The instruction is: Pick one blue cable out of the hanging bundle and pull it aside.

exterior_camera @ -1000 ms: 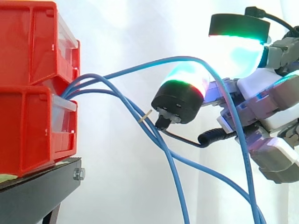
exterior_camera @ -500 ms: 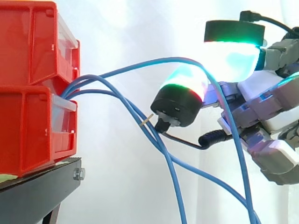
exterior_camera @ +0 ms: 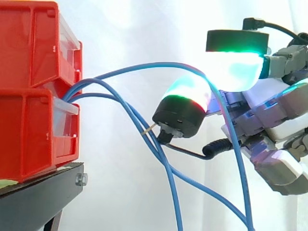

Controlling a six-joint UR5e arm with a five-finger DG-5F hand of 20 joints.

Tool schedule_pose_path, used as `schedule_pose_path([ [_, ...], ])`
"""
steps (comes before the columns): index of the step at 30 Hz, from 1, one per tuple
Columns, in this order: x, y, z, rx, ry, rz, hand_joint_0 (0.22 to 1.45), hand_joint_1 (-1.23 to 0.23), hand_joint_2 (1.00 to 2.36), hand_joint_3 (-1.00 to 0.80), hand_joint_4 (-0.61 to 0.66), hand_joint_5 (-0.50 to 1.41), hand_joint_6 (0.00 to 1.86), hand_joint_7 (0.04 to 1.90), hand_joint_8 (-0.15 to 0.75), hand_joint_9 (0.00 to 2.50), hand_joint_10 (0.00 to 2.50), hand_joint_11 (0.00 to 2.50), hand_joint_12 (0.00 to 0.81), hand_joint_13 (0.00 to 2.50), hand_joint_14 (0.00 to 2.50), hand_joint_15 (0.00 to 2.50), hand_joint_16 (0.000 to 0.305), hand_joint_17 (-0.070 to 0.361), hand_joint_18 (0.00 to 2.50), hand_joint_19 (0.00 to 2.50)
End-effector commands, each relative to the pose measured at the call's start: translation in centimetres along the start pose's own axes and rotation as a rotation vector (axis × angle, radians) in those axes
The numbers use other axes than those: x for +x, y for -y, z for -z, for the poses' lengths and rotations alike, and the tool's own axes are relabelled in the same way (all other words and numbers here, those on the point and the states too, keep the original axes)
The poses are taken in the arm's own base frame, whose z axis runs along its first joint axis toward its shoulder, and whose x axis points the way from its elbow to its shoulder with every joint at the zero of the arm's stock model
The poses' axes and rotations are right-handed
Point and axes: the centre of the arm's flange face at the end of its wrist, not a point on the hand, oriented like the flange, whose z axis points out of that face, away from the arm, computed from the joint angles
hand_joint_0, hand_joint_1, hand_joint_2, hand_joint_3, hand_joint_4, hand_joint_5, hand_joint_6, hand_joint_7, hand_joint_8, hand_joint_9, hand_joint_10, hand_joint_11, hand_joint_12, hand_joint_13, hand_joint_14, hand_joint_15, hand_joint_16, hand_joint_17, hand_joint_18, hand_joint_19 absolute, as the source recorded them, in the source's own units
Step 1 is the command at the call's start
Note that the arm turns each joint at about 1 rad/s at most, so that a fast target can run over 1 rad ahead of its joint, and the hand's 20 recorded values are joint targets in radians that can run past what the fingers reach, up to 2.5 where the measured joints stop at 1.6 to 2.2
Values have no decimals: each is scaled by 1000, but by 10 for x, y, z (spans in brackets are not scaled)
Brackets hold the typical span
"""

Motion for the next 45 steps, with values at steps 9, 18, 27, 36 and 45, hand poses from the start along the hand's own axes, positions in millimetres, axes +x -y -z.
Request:
schedule_pose_path([
  [9,0,0,0,0,0,0,480,-345,1346,-320,-156,123,512,1380,143,1615,5,105,369,1083,13,368,64,144,1066,580],
  [18,0,0,0,-3,0,0,488,-331,1314,-318,-146,117,523,1349,147,1601,5,118,373,1060,13,374,64,145,1041,589],
  [27,0,2,-1,0,0,2,526,-482,1150,-221,-115,116,524,1350,164,1587,5,114,375,1057,13,366,64,144,1052,573],
  [36,-2,23,-6,18,0,14,525,-553,1176,-186,-101,123,515,1408,167,1575,5,115,379,1076,13,375,64,144,1079,566],
  [45,-4,29,-9,15,3,51,546,-564,1111,-173,-88,118,525,1412,191,1393,4,64,391,1010,14,382,64,144,1012,574],
])
